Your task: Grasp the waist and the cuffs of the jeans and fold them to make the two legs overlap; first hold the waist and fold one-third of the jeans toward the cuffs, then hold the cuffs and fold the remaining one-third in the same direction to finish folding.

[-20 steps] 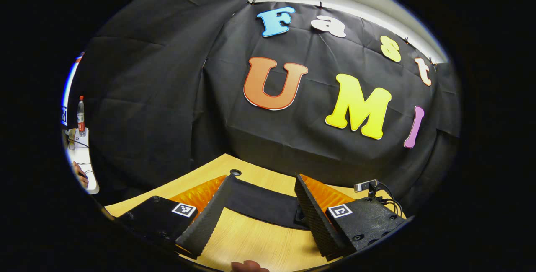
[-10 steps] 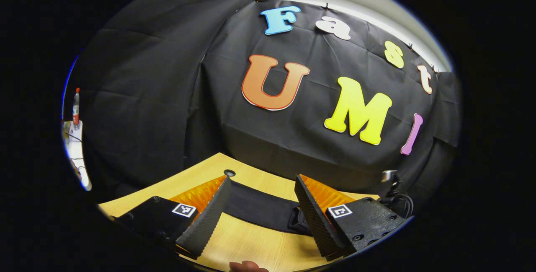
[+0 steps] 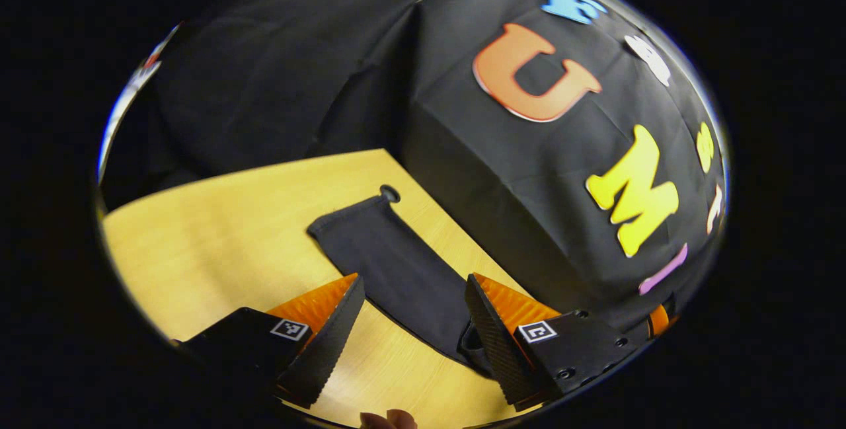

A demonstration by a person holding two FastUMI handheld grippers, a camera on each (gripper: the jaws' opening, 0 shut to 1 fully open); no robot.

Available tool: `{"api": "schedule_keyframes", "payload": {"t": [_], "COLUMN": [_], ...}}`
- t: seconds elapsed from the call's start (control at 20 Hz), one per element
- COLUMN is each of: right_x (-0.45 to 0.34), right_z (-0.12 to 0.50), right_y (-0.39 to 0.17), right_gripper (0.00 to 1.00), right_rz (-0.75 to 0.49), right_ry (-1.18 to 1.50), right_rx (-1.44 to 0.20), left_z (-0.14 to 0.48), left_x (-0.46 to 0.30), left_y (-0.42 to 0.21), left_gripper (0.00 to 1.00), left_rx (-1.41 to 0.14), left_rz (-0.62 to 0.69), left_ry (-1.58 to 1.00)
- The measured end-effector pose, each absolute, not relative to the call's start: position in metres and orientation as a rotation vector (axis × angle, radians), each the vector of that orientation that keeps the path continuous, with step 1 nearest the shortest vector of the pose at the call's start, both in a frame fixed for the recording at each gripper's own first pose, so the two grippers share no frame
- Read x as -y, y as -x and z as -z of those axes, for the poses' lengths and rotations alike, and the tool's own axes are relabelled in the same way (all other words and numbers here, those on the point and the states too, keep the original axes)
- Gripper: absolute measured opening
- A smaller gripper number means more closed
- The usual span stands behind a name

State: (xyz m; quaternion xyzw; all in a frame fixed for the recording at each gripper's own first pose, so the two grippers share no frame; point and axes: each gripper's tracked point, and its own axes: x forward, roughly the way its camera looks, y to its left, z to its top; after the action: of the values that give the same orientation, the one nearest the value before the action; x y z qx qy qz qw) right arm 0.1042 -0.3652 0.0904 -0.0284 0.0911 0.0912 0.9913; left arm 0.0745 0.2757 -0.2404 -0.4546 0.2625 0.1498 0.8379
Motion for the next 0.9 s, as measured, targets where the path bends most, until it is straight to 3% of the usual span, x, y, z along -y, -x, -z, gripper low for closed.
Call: {"api": "schedule_keyframes", "payload": {"t": [0.15,0.35,0.4,0.45,0.9], "right_x": [0.405,0.446,0.457,0.462,0.484], "right_z": [-0.140,-0.199,-0.202,-0.205,-0.214], "right_y": [-0.089,-0.064,-0.061,-0.057,-0.043], "right_gripper": [0.98,0.94,1.00,0.93,0.94], "right_rz": [-0.096,-0.004,0.029,0.043,0.080], "right_ry": [0.062,0.069,0.092,0.103,0.139], "right_rx": [-0.089,0.055,0.060,0.057,0.049], "left_z": [0.267,0.298,0.305,0.311,0.343], "left_x": [-0.297,-0.313,-0.317,-0.318,-0.332], "left_y": [-0.079,-0.088,-0.093,-0.096,-0.140], "left_gripper": [0.99,0.99,0.99,0.99,0.99], "left_rx": [-0.565,-0.596,-0.594,-0.593,-0.587], "left_rz": [-0.379,-0.425,-0.443,-0.454,-0.497], "left_ry": [1.090,1.195,1.214,1.230,1.325]}}
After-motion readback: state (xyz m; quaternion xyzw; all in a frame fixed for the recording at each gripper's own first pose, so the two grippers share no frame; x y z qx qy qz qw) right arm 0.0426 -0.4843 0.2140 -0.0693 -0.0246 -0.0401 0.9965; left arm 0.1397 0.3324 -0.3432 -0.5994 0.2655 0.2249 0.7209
